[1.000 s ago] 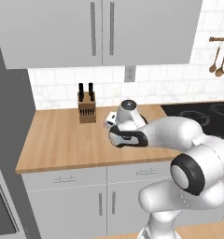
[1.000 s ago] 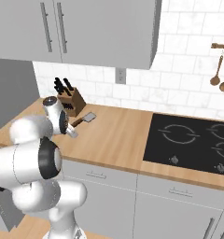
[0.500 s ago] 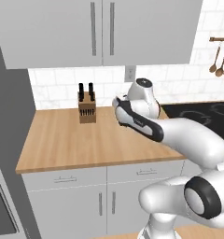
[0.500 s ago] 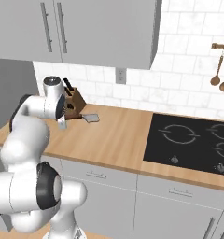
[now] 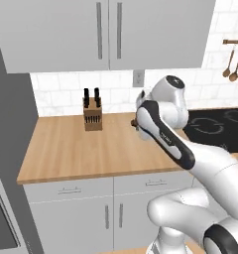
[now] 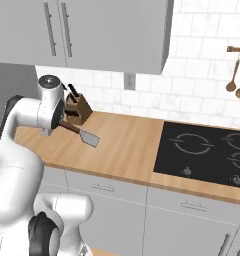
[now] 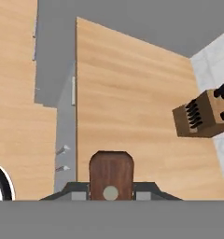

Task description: Put the onion and lemon wedge in the pot. Retrieve the spatula and lightly stir the vegetables in the pot.

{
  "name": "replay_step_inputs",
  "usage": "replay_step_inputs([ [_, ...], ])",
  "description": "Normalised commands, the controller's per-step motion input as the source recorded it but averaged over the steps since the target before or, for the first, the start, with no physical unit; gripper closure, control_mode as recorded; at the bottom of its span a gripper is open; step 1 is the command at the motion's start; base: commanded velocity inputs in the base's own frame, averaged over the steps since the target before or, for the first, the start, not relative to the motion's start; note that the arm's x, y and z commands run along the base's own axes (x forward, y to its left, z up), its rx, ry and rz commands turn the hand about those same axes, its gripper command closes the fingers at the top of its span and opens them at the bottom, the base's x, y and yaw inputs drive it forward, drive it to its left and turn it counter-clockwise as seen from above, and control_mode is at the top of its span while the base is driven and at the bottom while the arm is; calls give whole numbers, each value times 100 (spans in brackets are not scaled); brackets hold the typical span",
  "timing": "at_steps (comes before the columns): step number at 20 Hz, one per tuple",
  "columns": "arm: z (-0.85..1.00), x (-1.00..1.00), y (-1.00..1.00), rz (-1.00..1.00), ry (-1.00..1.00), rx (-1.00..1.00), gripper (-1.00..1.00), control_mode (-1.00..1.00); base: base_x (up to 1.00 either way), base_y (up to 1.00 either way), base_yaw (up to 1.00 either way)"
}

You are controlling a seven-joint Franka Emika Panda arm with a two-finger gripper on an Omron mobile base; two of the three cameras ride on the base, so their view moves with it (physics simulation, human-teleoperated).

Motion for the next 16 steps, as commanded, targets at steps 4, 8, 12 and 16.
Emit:
replay_step_inputs([
  [4,21,-17,0,-57,-14,37,100,-100,0,0,0],
  [8,50,0,-1,-59,-6,38,100,-100,0,0,0],
  [12,66,-23,-33,-52,0,39,100,-100,0,0,0],
  [16,45,-56,-57,-35,-2,32,100,-100,0,0,0],
])
